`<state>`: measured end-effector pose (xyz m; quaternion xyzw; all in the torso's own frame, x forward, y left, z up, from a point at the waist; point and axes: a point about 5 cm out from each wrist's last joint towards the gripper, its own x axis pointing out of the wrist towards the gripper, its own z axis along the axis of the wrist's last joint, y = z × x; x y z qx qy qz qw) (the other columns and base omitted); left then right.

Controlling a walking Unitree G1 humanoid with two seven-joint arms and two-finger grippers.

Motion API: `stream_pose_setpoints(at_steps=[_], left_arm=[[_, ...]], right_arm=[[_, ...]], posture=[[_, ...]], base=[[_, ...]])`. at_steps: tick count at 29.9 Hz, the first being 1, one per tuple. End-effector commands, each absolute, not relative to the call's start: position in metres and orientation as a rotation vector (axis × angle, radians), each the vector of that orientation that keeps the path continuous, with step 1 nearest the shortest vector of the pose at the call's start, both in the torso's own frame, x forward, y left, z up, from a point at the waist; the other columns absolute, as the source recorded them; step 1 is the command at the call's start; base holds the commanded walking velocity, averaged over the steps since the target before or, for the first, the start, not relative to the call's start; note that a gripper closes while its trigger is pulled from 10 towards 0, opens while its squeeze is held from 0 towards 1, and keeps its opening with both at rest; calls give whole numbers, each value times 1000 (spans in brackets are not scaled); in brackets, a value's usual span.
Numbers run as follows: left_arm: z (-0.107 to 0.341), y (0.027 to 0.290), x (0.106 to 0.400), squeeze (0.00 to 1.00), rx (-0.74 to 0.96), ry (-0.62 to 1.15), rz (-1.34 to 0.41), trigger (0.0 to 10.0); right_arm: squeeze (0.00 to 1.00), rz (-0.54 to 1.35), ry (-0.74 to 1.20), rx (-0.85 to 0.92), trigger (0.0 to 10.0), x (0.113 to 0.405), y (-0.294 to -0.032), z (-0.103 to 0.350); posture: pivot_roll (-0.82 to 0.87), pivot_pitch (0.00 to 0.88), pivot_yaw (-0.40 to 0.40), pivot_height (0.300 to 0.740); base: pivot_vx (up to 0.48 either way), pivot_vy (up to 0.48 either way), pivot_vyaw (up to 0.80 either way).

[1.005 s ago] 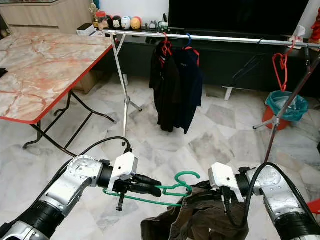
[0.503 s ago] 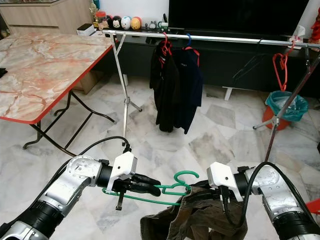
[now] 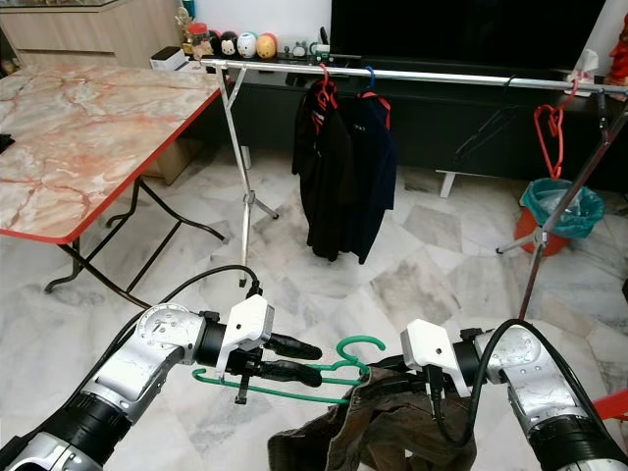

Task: Hang hanger

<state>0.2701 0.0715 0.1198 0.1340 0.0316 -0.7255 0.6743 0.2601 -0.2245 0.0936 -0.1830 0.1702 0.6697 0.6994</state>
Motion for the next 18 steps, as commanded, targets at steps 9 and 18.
stream_pose_setpoints(at_steps=[9,18], left_arm=[[130,93,291,1000,351,42,-1485,10000],[142,132,316,1000,294,4,-1215,10000]], right_arm=[[0,1473,380,-455,0,265,-225,94],[0,1357,399,-478,0,266,-233,80]], posture=[[71,0,-25,740],[69,0,-26,740]], base=[[0,0,0],[0,0,0]])
